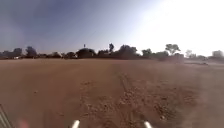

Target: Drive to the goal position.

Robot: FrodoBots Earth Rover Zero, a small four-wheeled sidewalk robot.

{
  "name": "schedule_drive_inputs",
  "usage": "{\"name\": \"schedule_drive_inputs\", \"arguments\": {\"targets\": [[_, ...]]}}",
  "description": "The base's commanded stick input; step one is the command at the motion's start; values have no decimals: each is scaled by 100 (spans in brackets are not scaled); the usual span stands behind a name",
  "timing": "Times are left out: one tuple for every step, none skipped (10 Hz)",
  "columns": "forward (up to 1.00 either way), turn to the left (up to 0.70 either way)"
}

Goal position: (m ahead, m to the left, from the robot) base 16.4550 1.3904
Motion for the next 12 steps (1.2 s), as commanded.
{"name": "schedule_drive_inputs", "arguments": {"targets": [[100,0],[100,0],[100,0],[100,0],[100,0],[100,0],[100,0],[100,0],[100,0],[100,0],[100,0],[100,0]]}}
